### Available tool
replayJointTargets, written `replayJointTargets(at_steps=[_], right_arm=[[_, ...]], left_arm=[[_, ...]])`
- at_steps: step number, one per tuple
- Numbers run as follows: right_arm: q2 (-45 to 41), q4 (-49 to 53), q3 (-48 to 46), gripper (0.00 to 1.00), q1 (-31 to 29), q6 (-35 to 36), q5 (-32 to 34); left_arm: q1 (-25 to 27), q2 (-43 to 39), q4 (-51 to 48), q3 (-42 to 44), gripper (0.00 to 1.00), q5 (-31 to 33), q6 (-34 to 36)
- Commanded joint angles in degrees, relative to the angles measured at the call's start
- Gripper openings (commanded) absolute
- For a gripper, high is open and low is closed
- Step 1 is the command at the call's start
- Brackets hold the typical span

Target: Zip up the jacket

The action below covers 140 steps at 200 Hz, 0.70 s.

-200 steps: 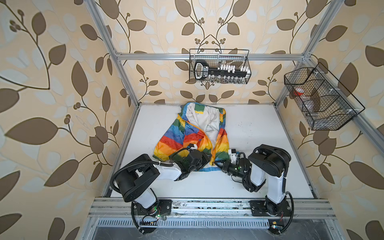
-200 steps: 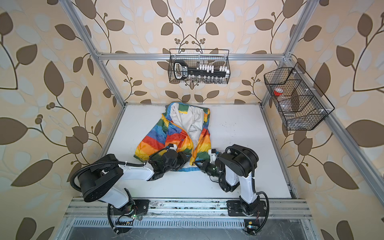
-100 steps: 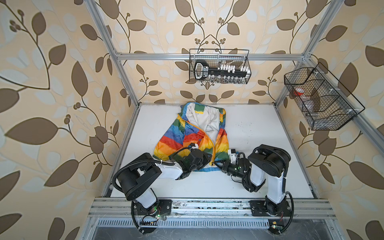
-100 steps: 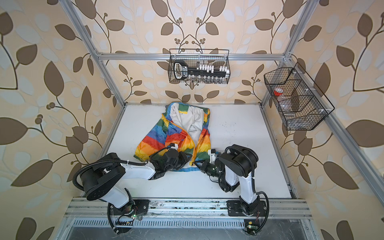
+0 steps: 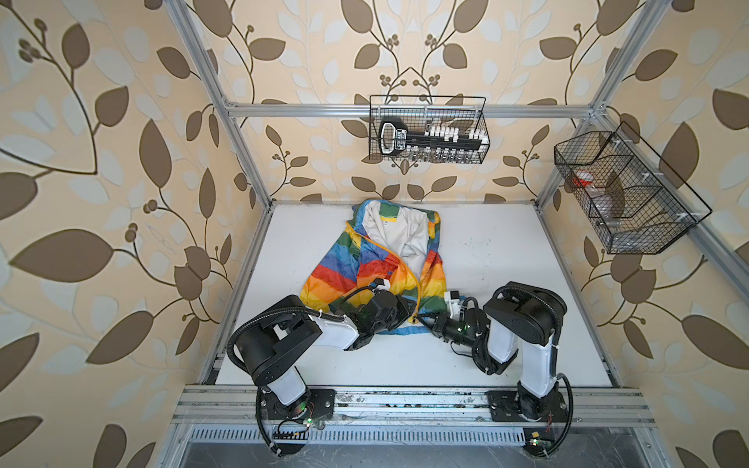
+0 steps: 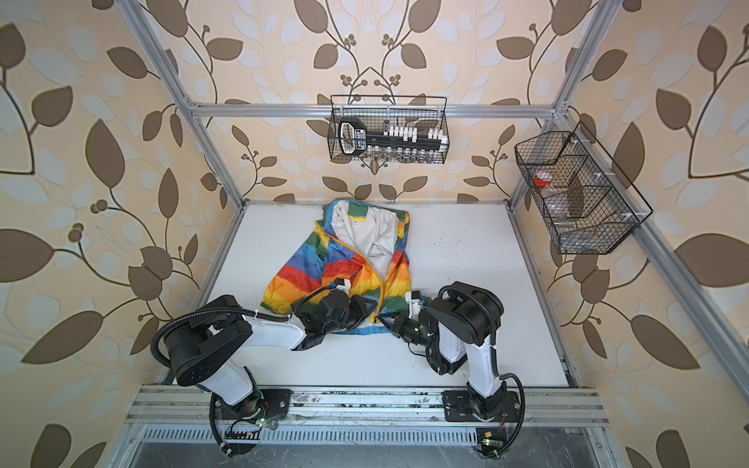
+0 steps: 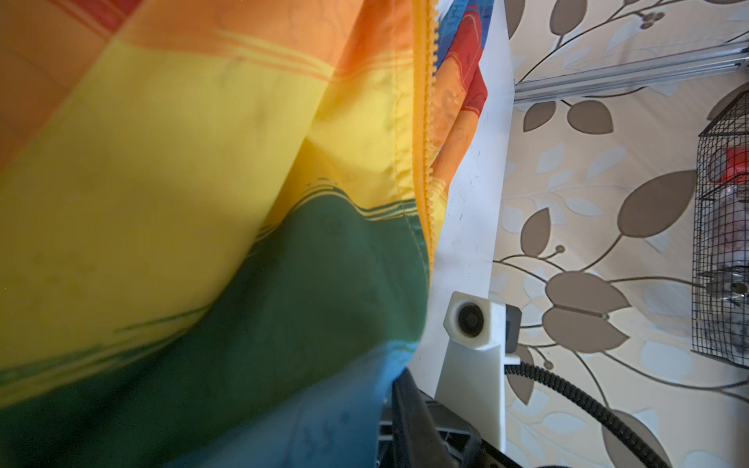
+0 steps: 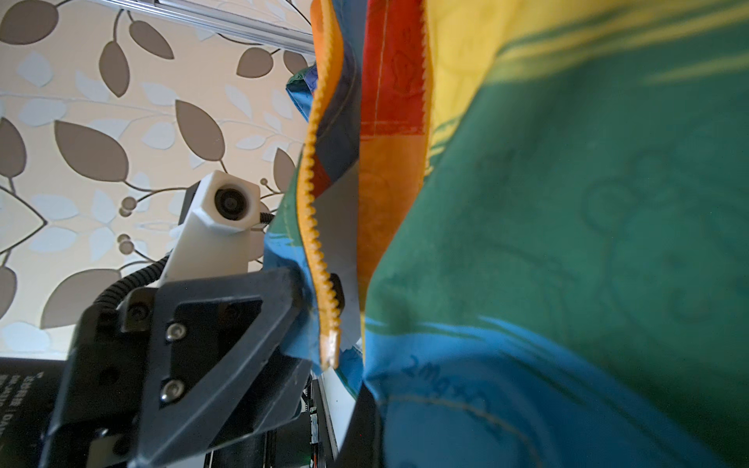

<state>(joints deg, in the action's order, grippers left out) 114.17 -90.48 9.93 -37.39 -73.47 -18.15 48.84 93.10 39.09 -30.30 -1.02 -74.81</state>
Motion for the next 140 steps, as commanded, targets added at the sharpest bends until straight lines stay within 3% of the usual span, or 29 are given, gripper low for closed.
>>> replayJointTargets(at_steps=[1,140], right_arm=[[2.7,-1.8,-0.7,0.0,-0.6,-0.1,0.5],[2.9,-1.9,-0.7,0.0,-0.6,-0.1,0.4]], left_arm=[[0.4,0.8,4.7,-0.3,0.16,-0.4,0.2],[0.4,5.4,9.7,-0.9,0.22,-3.4,-1.3]])
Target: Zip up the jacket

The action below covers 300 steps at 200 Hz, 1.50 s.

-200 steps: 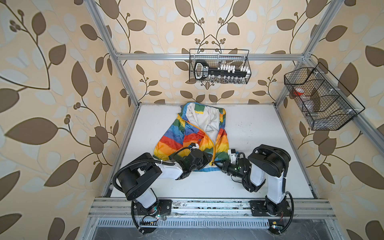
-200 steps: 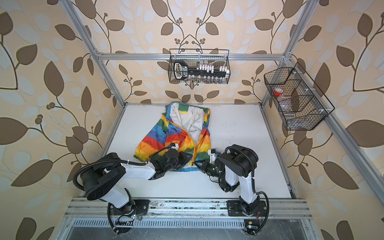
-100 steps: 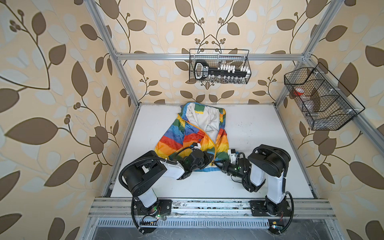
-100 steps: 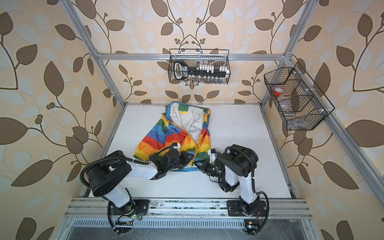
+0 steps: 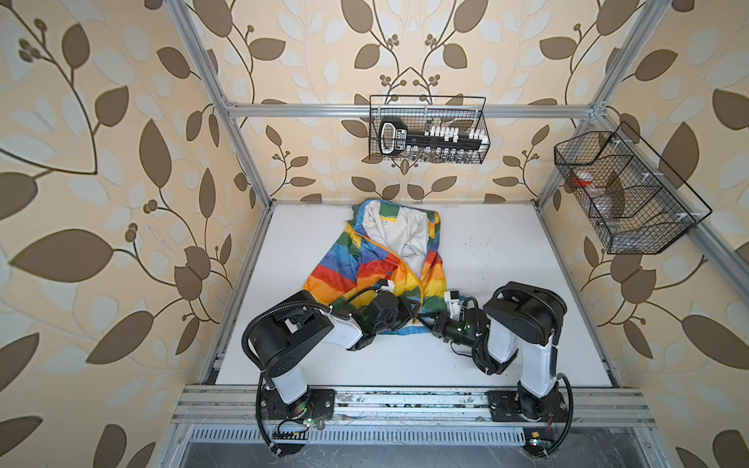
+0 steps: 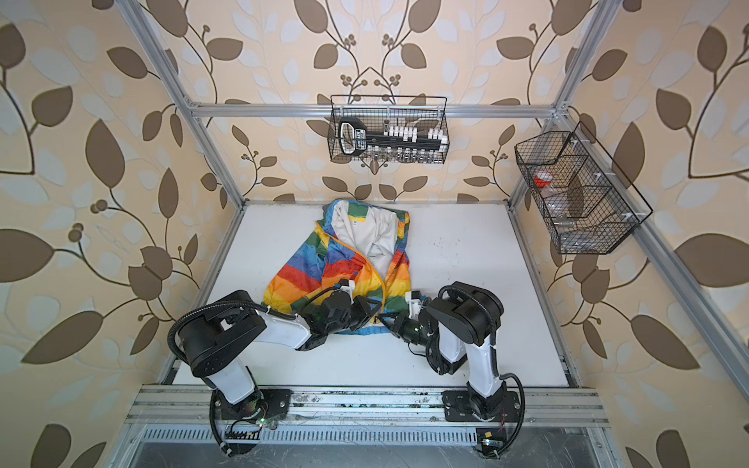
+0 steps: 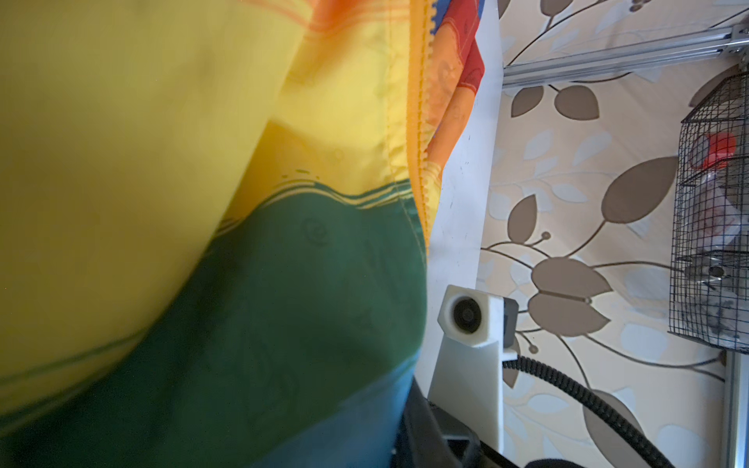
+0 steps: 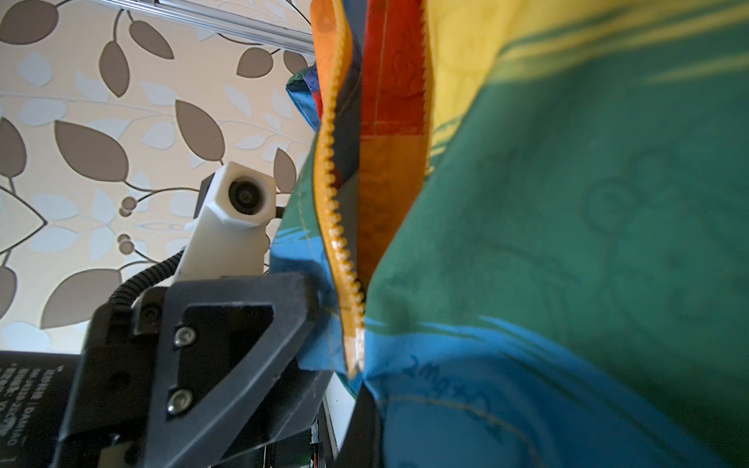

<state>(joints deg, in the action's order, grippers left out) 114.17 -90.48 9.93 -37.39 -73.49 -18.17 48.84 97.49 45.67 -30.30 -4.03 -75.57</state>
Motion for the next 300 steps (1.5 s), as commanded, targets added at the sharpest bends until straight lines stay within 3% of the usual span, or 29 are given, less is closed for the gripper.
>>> replayJointTargets(at_steps=[1,92,147,228,256,300], right_arm=[[2.9,-1.9,-0.7,0.0,-0.6,0.0,0.4],[2.9,-1.9,-0.9,0.0,-0.7,0.0,0.4],[2.8,-1.9,-1.1,0.0,-0.8,-0.1,0.4],[0.1,-1.8,-2.3,0.0,2.5,-0.2,-1.3],[-3.9,-1.7,-3.8,0.0,8.0,-0.5,-4.9],[-11.6,2.5,-4.3,0.0,16.3,-0.5,-11.1]], left_arm=[[0.4,1.1,3.2,-0.9,0.21,-0.4,-0.5],[0.4,2.7,4.7,-0.9,0.15,-1.0,-1.3],[0.3,3.5,7.1,-0.5,0.0,-1.1,-1.6],[-2.0,1.0,9.2,0.5,0.0,-3.6,0.1],[-4.8,-7.8,-1.2,-0.9,0.0,-4.7,5.3],[-9.9,-26.6,-30.8,-9.2,0.0,-3.4,17.2]])
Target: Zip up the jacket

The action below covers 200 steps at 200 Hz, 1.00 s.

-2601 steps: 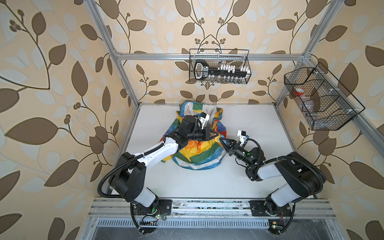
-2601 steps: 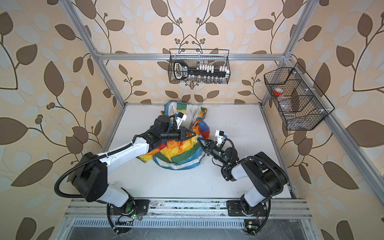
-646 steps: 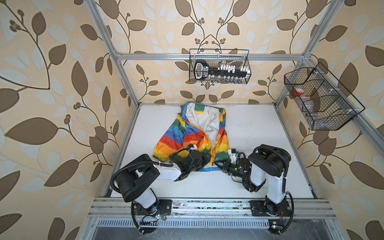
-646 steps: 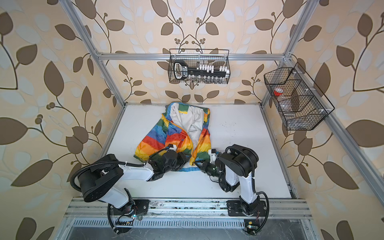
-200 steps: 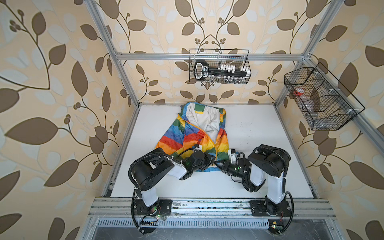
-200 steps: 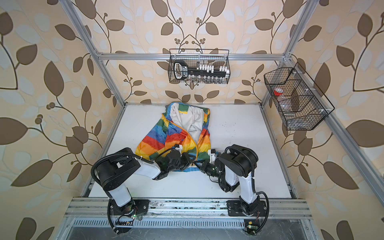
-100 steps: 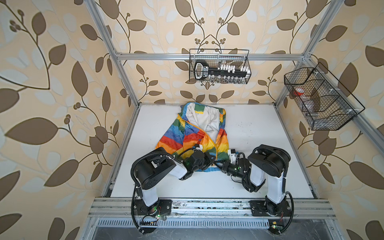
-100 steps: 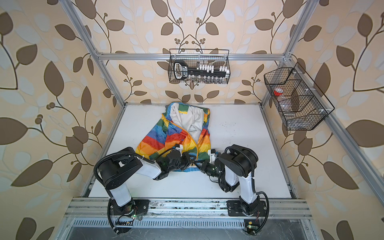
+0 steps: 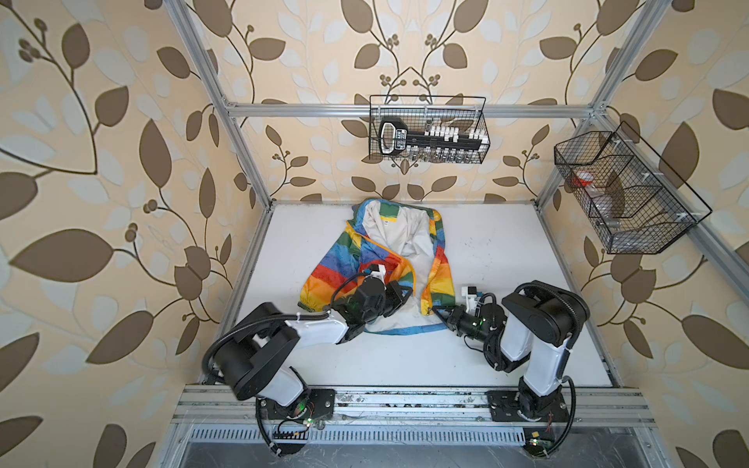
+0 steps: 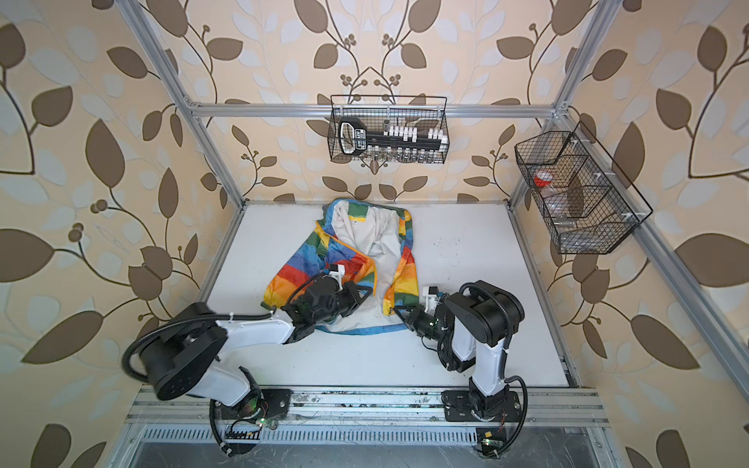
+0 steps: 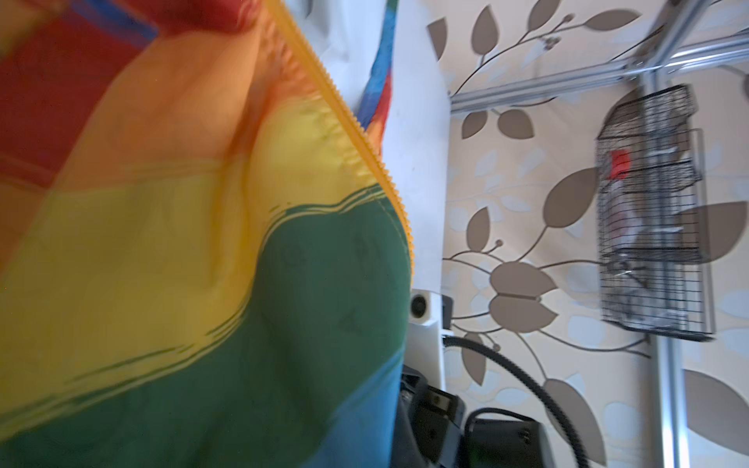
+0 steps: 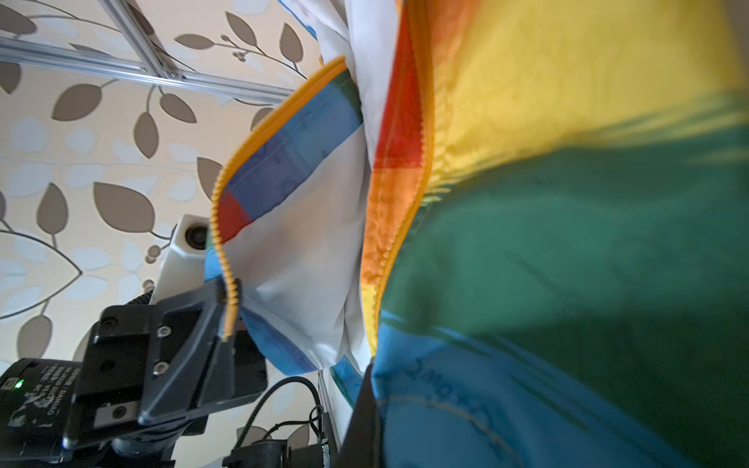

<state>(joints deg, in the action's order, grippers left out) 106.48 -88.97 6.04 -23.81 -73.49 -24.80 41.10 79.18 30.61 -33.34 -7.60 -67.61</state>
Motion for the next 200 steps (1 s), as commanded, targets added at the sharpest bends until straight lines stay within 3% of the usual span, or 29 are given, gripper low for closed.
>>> replayJointTargets(at_steps=[1,45,70,96,138,185,200], right_arm=[[-4.2,1.2,-0.4,0.0,2.8,-0.4,-4.5],[-18.0,24.3,4.4,0.0,3.1,7.0,-3.4],[-27.7,43.9,9.0,0.0,2.9,15.3,0.2],[-35.6,59.7,12.6,0.0,2.8,22.1,6.6],[-43.0,64.1,12.9,0.0,2.9,28.4,15.5],[-46.5,64.2,14.7,0.0,4.7,34.5,15.3],[-46.9,64.5,15.9,0.0,7.4,33.7,10.4]], left_arm=[[-2.2,-8.6,-16.3,-6.2,0.0,0.2,9.4],[-6.1,-12.6,-31.7,-13.4,0.0,-0.2,13.6],[-6.2,-13.4,-37.4,-15.8,0.0,4.0,15.5],[-6.2,-15.5,-41.5,-17.3,0.0,8.9,22.1],[-6.2,-19.8,-40.7,-16.1,0.0,10.2,36.0],[-6.7,-23.6,-41.6,-15.4,0.0,16.0,31.2],[-6.7,-25.7,-33.9,-12.5,0.0,11.8,33.6]])
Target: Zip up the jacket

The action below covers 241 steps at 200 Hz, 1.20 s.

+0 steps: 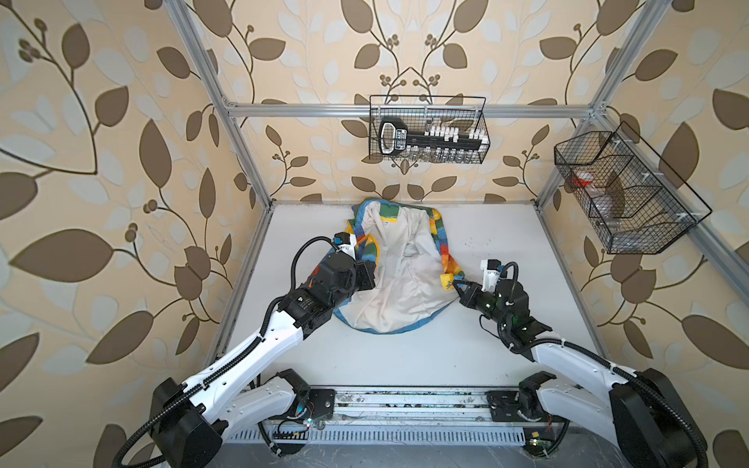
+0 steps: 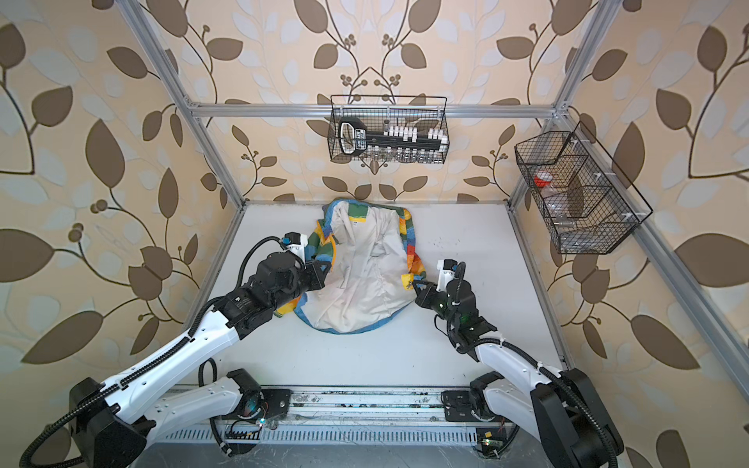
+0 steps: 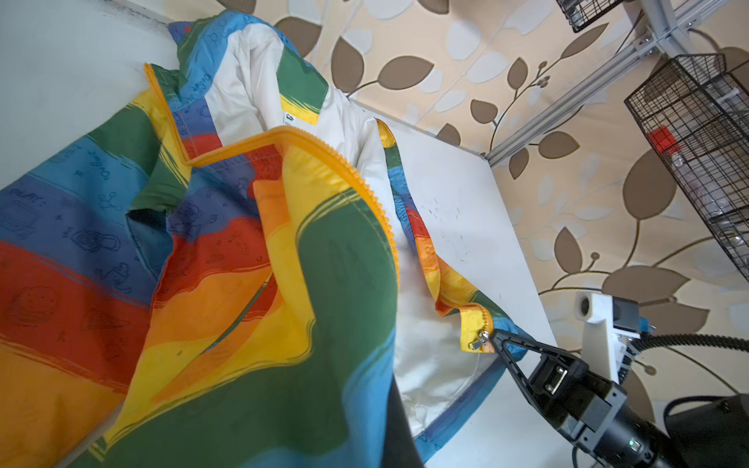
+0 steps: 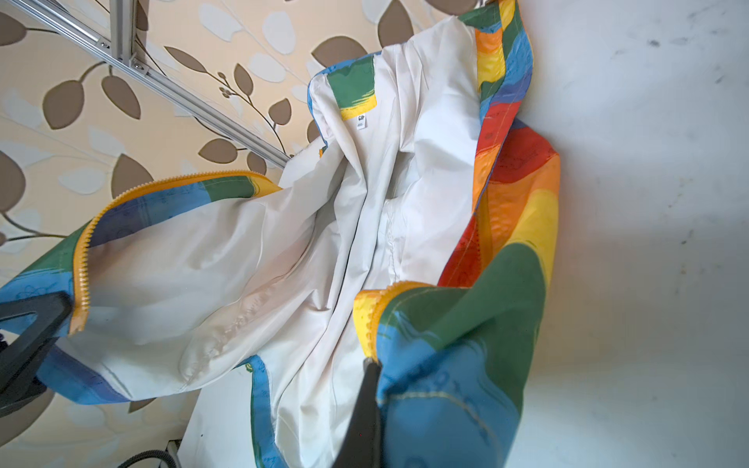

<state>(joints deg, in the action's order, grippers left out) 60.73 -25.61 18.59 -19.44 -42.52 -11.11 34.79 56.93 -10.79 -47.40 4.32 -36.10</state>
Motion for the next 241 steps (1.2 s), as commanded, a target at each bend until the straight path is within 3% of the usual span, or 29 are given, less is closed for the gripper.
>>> replayJointTargets(at_steps=[1,18,52,75,95,146,165,185,216,241], right_arm=[[-1.1,1.1,3.5,0.0,3.2,2.6,-3.6],[0.6,-1.9,5.4,0.0,6.2,0.5,-12.7],[9.8,-31.9,4.5,0.0,8.0,-15.0,-25.1],[17.9,-54.1,4.6,0.0,7.8,-28.1,-28.0],[24.0,-66.4,5.7,0.0,7.5,-36.1,-28.4],[19.3,-61.3,8.0,0.0,3.9,-31.8,-27.9],[17.7,-66.6,7.6,0.0,3.9,-33.7,-27.1],[17.6,-65.5,6.7,0.0,2.6,-30.2,-21.7],[22.9,-66.7,12.9,0.0,1.0,-34.6,-26.1],[14.5,-66.6,13.4,0.0,-1.0,-29.2,-24.2]], left_arm=[[-0.4,-3.6,8.2,1.9,0.0,-0.4,2.2],[-0.5,-3.7,16.4,4.0,0.0,-3.7,2.0],[-0.5,1.8,34.9,5.2,0.0,-14.1,-1.5],[-0.5,6.6,46.9,5.8,0.0,-17.7,-5.9],[-0.4,10.6,54.5,5.3,0.0,-19.9,-8.2],[-0.3,18.9,64.6,1.4,0.0,-24.0,-11.5],[0.2,21.1,66.8,-0.4,0.0,-26.0,-12.2],[0.2,20.7,69.8,1.2,0.0,-24.2,-12.8],[0.2,18.3,66.4,2.0,0.0,-22.8,-11.5],[0.1,16.4,64.5,2.1,0.0,-23.1,-10.6]])
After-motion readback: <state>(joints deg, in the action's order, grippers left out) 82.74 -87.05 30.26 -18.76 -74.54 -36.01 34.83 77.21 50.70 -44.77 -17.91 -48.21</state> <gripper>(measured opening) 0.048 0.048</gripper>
